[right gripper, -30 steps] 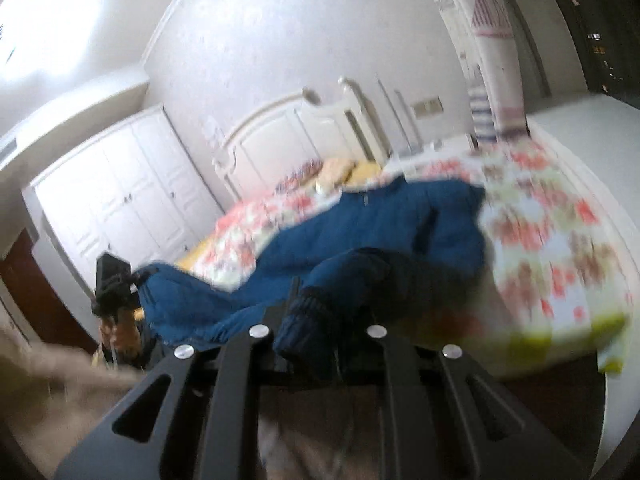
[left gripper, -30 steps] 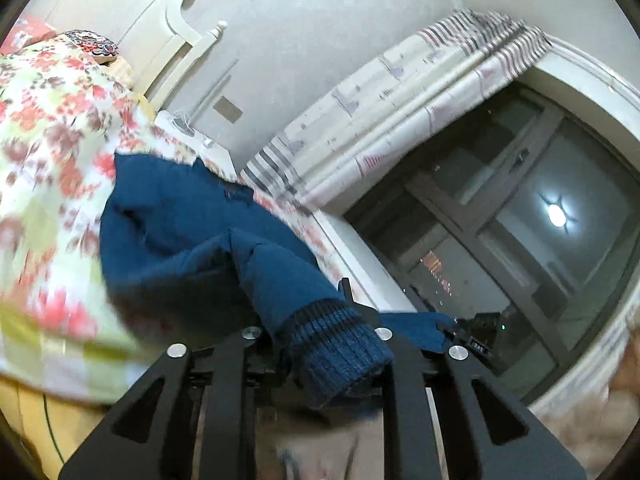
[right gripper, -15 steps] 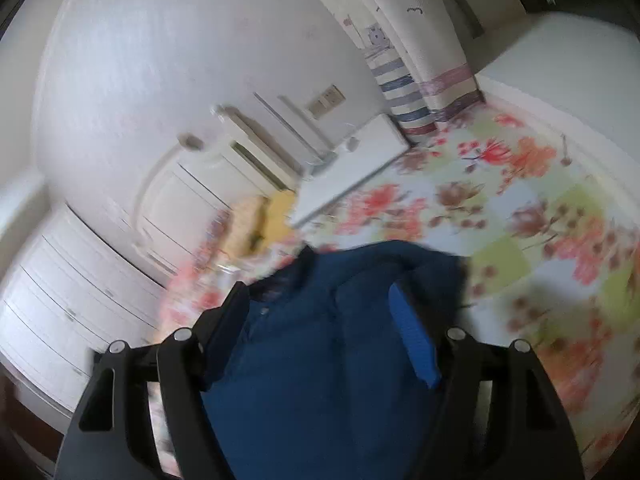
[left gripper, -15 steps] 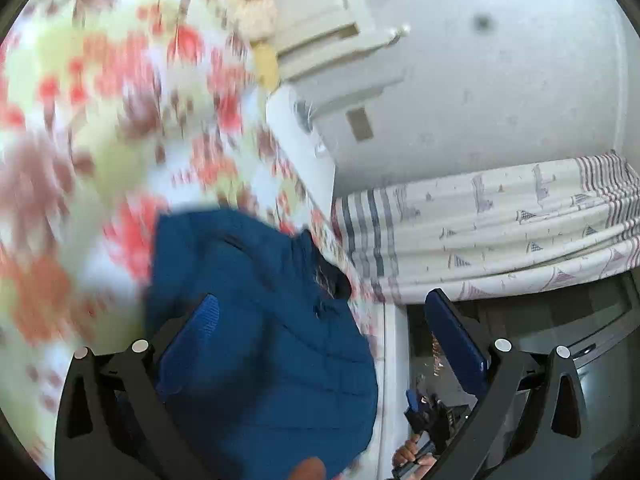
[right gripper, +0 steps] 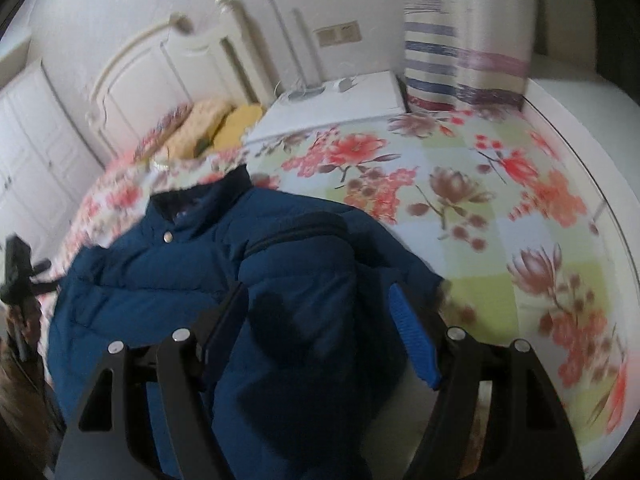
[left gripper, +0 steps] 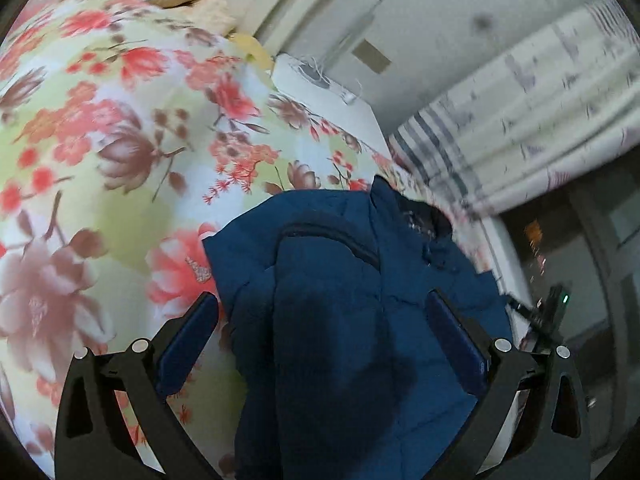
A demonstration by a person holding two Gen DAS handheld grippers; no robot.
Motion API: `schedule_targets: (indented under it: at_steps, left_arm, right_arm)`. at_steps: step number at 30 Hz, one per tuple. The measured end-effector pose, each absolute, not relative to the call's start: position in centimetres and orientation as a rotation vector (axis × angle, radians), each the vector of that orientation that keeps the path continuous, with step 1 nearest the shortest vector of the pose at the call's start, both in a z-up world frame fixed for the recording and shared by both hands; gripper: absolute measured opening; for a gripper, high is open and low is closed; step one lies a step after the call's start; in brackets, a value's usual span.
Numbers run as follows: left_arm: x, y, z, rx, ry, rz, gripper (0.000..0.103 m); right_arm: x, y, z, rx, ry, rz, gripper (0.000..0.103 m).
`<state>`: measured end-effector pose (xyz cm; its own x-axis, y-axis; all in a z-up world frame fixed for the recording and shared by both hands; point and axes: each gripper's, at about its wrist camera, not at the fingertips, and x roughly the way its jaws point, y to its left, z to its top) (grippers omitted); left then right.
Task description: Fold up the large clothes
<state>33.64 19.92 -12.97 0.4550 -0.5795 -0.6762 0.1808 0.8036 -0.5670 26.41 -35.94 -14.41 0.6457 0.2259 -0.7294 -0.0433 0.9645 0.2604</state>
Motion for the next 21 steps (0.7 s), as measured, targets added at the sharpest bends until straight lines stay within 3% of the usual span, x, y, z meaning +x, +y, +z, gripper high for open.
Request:
schedule_targets:
  at_steps: [12,13,14,16,17,21]
  left_arm:
    - [37.0,15.0,-13.9,-0.247,1.039,-0.506,0.096]
    - [37.3,14.6,-14.1,-0.232,1.031,-0.505,0.076]
    - [37.3,14.3,-14.1,-0.212,1.019,-0.490,0.052]
    - [36.3,14.2,-13.3,-0.175,0.957,-0.447,0.022]
    - [35.4,14.3,-12.4,-0.166,0.912,-0.432,0.022]
    - [33.9,15.4,-6.4,-0.202,0.767,-0.439,0.022]
  right_arm:
    - [28.7,-35.5,-15.4,0.270,0.893,0.182,0.072]
    - [28.8,-35.4,-15.4,0.271,0.892,0.185,0.071]
    - [28.7,-35.3,-15.3,0.266,0.882,0.196,0.048]
    - [27.7,-34.7,-14.4,0.217,0.841,0.189,0.019]
    - [26.3,-34.3,-13.1,0.187,0.784,0.172,0.015]
    - [24.1,-34.4,-7.1,0.211,0.650,0.176,0.014]
